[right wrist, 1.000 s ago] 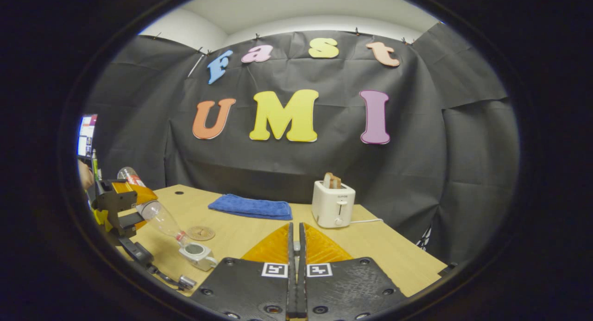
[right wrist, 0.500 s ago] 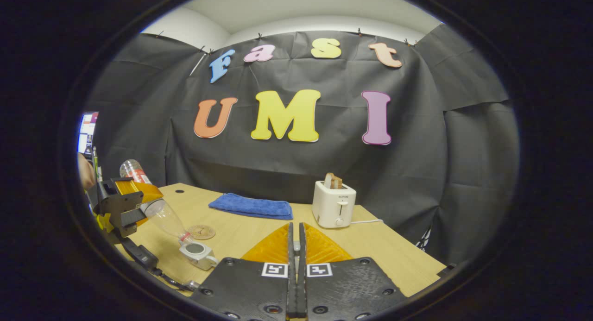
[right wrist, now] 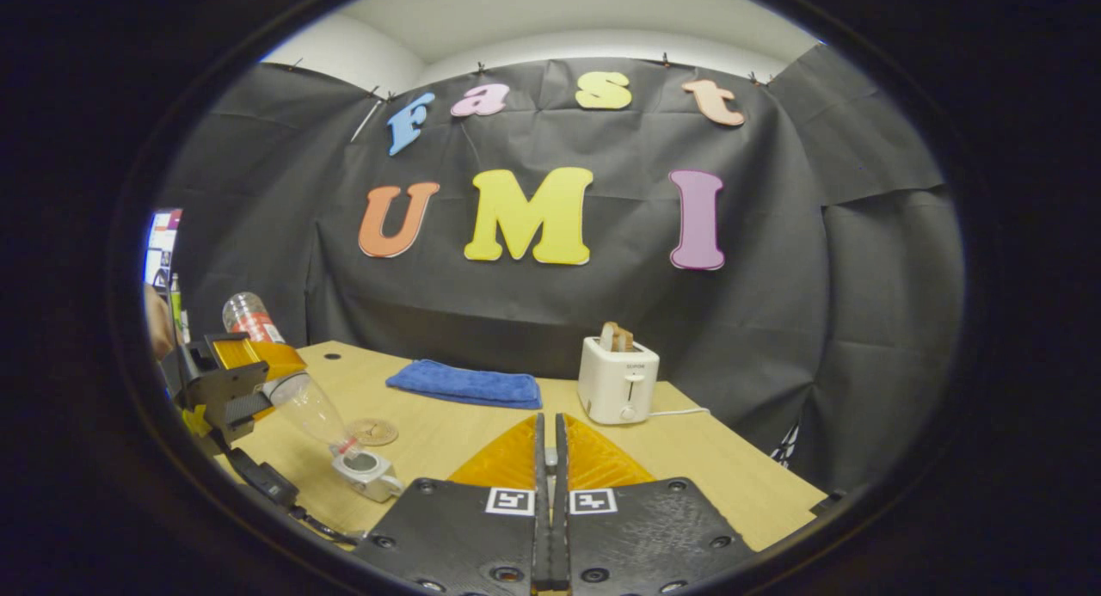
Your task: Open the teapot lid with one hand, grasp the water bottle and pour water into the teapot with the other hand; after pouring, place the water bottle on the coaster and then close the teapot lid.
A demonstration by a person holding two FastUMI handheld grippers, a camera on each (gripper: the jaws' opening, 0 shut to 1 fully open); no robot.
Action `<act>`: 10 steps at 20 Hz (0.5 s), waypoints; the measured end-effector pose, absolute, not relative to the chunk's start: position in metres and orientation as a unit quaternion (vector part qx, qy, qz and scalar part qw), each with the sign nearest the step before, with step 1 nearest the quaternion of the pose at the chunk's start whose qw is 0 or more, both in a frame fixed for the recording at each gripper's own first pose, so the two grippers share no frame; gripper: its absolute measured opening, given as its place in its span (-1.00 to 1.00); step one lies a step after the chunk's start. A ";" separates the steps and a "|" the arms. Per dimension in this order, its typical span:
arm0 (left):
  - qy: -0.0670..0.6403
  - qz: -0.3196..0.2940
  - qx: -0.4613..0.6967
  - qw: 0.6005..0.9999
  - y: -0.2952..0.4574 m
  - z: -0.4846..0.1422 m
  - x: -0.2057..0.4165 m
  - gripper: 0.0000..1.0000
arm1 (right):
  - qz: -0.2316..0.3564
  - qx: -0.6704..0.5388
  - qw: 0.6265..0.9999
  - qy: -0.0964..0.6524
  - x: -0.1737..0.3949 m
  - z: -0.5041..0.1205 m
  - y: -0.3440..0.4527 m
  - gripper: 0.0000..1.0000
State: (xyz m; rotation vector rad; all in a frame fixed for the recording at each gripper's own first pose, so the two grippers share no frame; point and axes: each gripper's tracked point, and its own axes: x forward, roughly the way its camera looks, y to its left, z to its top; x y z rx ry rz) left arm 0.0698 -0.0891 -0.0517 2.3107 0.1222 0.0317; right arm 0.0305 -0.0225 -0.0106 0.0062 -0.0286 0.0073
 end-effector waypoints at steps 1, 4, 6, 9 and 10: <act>0.049 0.013 0.913 0.404 -0.088 -0.052 0.070 0.46 | 0.003 0.003 1.000 -0.014 0.030 -0.011 -0.023 -1.00; 0.046 0.011 0.911 0.410 -0.085 -0.053 0.071 0.46 | 0.002 0.003 1.000 -0.011 0.032 -0.013 -0.025 -1.00; 0.043 0.005 0.899 0.436 -0.078 -0.057 0.074 0.46 | -0.002 0.001 1.000 -0.011 0.033 -0.013 -0.028 -0.99; 0.055 -0.014 0.851 0.522 -0.063 -0.070 0.076 0.46 | -0.007 0.004 1.000 -0.010 0.034 -0.015 -0.032 -1.00; 0.055 -0.021 0.832 0.551 -0.063 -0.074 0.077 0.45 | -0.007 0.006 1.000 -0.008 0.035 -0.015 -0.033 -1.00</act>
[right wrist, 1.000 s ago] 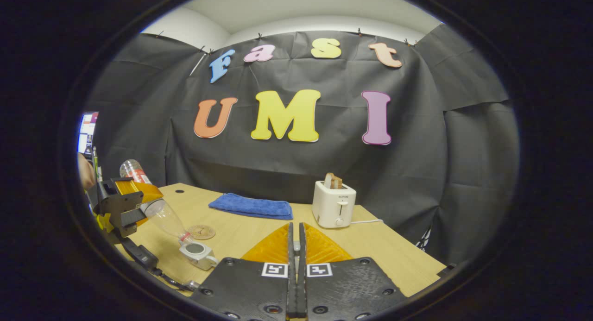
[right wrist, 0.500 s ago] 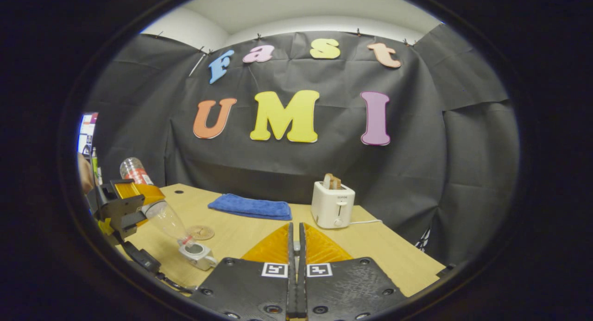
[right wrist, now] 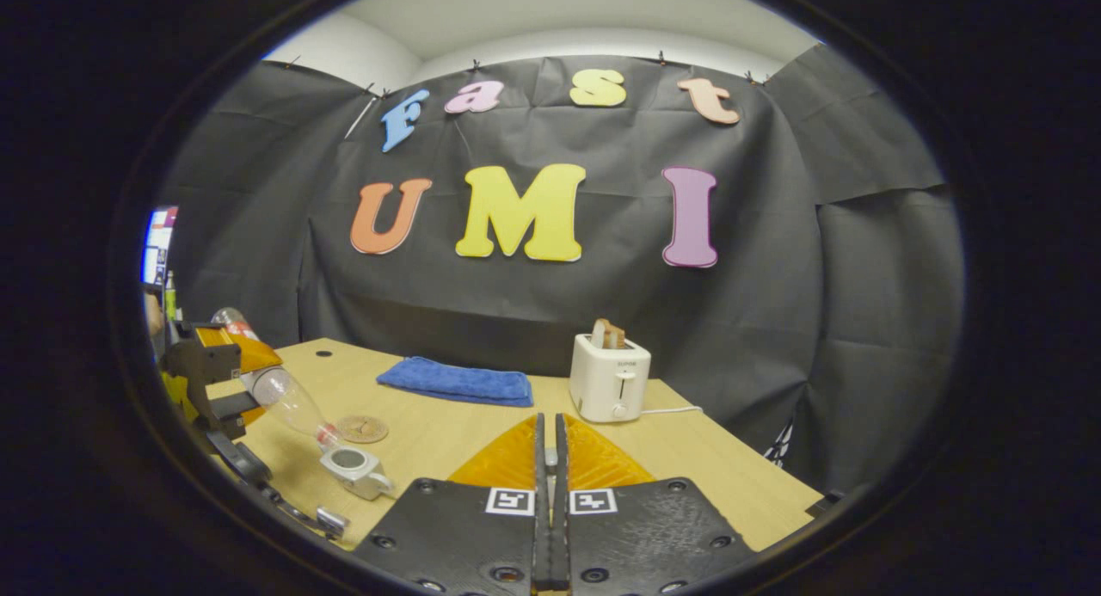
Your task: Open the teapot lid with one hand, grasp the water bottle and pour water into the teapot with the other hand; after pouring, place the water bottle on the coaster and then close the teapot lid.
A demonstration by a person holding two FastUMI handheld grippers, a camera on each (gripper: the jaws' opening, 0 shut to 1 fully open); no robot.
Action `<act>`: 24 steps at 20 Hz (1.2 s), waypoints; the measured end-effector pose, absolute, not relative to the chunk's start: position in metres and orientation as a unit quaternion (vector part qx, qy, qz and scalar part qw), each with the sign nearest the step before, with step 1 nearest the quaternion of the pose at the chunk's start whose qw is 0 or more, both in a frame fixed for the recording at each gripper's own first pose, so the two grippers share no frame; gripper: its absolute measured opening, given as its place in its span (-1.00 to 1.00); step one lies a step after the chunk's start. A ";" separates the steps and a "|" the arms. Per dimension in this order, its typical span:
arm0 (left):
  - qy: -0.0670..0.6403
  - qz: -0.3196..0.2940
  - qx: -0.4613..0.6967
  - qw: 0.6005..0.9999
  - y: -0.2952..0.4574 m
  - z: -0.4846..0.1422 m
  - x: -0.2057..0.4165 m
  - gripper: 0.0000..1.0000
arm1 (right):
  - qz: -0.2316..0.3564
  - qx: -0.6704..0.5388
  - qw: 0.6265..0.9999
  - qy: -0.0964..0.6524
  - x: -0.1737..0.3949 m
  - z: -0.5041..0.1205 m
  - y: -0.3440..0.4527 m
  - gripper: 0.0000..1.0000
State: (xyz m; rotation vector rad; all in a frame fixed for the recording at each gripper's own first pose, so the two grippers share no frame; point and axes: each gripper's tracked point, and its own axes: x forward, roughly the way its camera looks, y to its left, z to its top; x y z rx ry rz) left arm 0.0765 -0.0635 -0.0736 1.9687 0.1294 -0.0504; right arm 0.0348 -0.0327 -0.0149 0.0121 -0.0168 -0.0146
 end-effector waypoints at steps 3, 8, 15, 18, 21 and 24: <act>0.062 -0.024 0.775 0.628 -0.053 -0.075 0.076 0.46 | -0.011 0.005 1.000 -0.006 0.037 -0.017 -0.034 -1.00; 0.066 -0.025 0.638 0.766 -0.045 -0.076 0.084 0.45 | -0.013 0.000 1.000 -0.004 0.038 -0.019 -0.032 -1.00; 0.055 -0.040 0.384 0.921 -0.045 -0.075 0.117 0.47 | -0.016 -0.011 1.000 -0.002 0.040 -0.022 -0.029 -1.00; 0.046 -0.056 0.266 0.961 -0.054 -0.077 0.133 0.47 | -0.017 -0.012 1.000 -0.004 0.040 -0.022 -0.028 -1.00; 0.003 -0.080 0.160 0.984 -0.073 -0.071 0.143 0.47 | -0.028 -0.009 1.000 -0.005 0.042 -0.022 -0.033 -0.99; -0.024 -0.086 0.101 0.991 -0.085 -0.071 0.155 0.47 | -0.036 -0.004 0.999 0.001 0.045 -0.027 -0.039 -1.00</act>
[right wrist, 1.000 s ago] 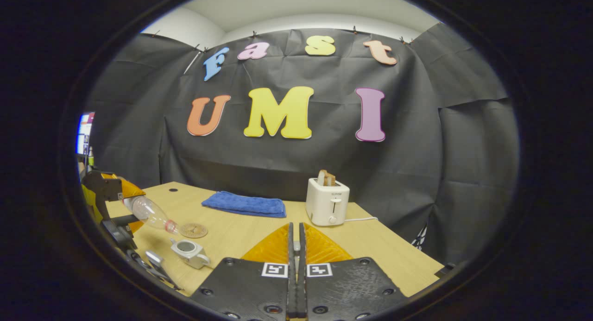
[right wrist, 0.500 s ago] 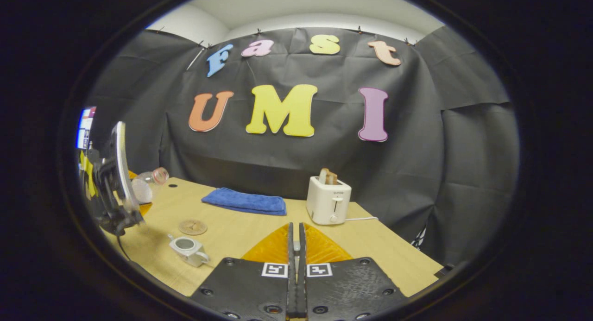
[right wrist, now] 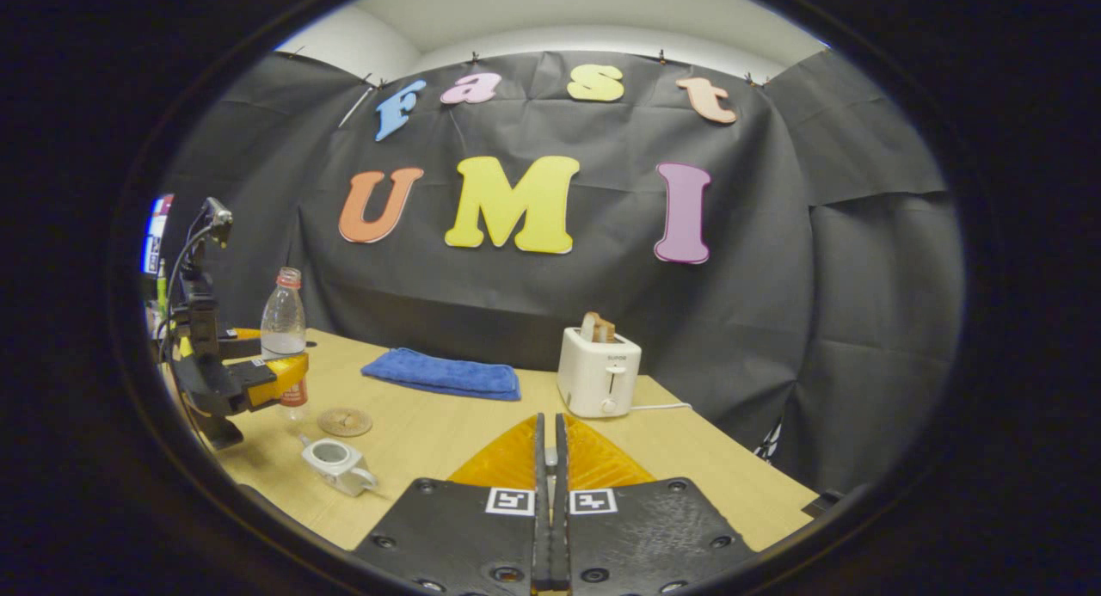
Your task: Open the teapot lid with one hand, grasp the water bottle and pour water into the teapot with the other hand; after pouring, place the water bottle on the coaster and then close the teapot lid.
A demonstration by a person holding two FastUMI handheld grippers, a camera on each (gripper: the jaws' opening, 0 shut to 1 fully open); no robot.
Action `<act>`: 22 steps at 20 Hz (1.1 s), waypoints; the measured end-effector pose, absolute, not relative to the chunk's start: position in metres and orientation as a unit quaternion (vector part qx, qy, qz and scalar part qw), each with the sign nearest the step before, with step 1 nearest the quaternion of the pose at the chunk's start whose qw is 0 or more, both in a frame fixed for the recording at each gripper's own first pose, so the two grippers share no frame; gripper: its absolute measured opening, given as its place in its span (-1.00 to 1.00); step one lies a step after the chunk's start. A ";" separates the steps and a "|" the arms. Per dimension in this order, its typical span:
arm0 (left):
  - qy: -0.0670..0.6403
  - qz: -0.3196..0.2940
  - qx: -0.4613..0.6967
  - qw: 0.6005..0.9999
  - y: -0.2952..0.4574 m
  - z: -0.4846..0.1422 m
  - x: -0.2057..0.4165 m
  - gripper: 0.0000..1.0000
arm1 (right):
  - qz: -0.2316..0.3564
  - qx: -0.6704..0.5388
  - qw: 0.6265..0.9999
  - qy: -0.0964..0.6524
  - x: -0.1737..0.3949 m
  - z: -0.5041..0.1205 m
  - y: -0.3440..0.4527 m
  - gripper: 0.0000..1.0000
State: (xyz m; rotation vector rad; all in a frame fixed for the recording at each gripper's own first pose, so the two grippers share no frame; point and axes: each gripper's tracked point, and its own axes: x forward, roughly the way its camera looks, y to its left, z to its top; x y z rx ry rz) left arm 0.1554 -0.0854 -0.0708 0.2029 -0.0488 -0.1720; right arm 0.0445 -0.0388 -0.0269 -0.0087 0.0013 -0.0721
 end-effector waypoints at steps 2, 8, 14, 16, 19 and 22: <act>-0.019 -0.091 0.075 0.993 -0.090 -0.070 0.173 0.47 | -0.039 -0.001 0.999 0.006 0.048 -0.030 -0.041 -1.00; 0.001 -0.098 0.025 0.995 -0.102 -0.081 0.206 0.49 | -0.041 0.003 0.999 0.017 0.054 -0.038 -0.045 -1.00; 0.013 -0.091 0.034 0.995 -0.107 -0.095 0.226 0.51 | -0.044 0.010 0.999 0.027 0.057 -0.045 -0.051 -1.00; 0.019 -0.092 0.031 0.995 -0.109 -0.100 0.226 0.50 | -0.044 0.011 0.999 0.028 0.058 -0.045 -0.052 -1.00; 0.012 -0.093 0.044 0.995 -0.112 -0.100 0.225 0.51 | -0.044 0.010 0.999 0.027 0.058 -0.044 -0.050 -0.99; 0.008 -0.097 0.049 0.994 -0.112 -0.099 0.223 0.54 | -0.041 0.007 0.999 0.026 0.057 -0.044 -0.047 -1.00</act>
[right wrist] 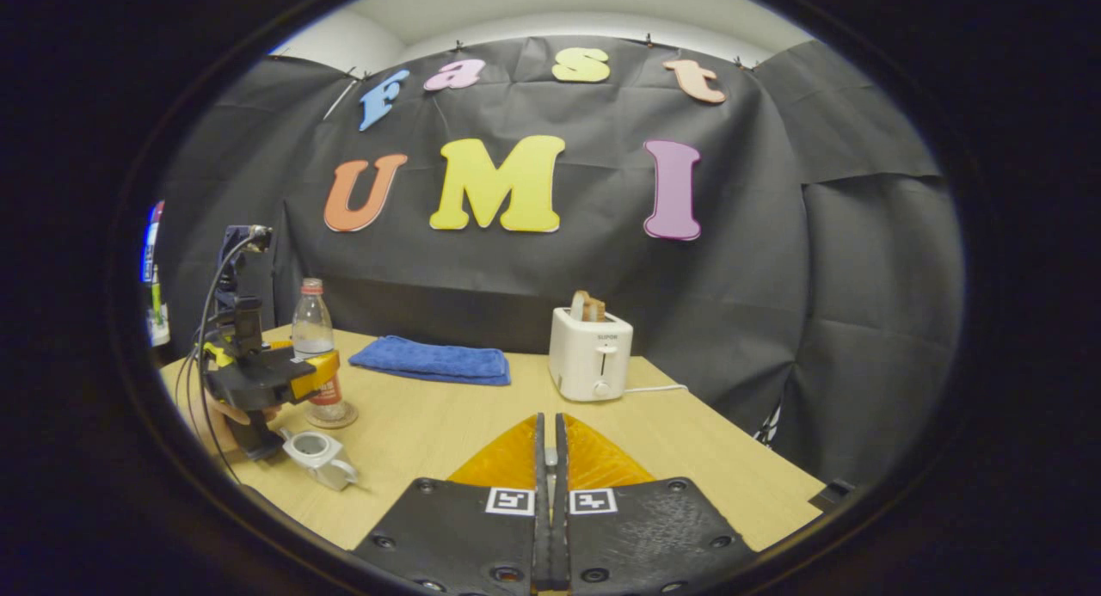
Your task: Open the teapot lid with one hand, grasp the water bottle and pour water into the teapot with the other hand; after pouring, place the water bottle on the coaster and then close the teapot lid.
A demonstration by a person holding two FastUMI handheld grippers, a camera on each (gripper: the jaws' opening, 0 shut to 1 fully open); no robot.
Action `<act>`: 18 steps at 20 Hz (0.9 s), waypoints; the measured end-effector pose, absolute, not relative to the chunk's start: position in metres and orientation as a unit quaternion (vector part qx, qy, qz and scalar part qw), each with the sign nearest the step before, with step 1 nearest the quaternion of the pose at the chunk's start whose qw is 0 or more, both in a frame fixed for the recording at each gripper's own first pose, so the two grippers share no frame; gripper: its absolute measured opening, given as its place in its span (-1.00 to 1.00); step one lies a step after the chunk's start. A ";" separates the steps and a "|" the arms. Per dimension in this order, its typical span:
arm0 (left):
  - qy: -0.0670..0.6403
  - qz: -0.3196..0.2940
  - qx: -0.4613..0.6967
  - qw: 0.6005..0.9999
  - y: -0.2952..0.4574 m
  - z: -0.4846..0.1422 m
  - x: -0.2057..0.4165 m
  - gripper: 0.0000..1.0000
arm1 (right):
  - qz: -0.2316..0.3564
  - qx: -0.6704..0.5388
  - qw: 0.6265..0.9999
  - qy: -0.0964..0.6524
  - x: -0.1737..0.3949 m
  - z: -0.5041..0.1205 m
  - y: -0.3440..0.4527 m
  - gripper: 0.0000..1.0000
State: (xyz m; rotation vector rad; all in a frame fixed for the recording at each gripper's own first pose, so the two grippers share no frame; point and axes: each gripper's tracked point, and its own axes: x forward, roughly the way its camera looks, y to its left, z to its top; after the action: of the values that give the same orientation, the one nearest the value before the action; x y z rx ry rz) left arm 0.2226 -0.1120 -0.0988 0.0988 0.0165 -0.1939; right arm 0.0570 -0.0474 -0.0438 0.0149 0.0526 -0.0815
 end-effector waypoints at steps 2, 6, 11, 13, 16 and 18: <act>0.006 -0.091 0.051 0.994 -0.109 -0.098 0.222 0.56 | -0.038 0.005 0.999 0.027 0.057 -0.045 -0.046 -1.00; 0.007 -0.090 0.056 0.994 -0.108 -0.093 0.219 0.66 | -0.038 0.005 0.999 0.024 0.056 -0.042 -0.046 -1.00; -0.007 -0.086 0.054 0.995 -0.107 -0.077 0.202 0.89 | -0.033 0.002 0.999 0.024 0.056 -0.043 -0.041 -1.00; -0.012 -0.087 0.052 0.995 -0.105 -0.071 0.193 0.89 | -0.031 -0.001 0.999 0.024 0.056 -0.043 -0.038 -1.00; -0.012 -0.091 0.052 0.994 -0.102 -0.067 0.174 0.89 | -0.027 -0.009 0.999 0.019 0.054 -0.041 -0.028 -1.00; -0.022 -0.077 0.065 0.995 -0.094 -0.062 0.163 0.89 | -0.023 -0.016 0.999 0.019 0.055 -0.042 -0.019 -1.00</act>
State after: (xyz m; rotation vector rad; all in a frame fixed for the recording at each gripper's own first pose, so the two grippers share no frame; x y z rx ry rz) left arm 0.1629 -0.0941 -0.0623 0.1311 -0.0436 -0.1537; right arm 0.0550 -0.0187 -0.0417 -0.0313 0.0377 -0.0453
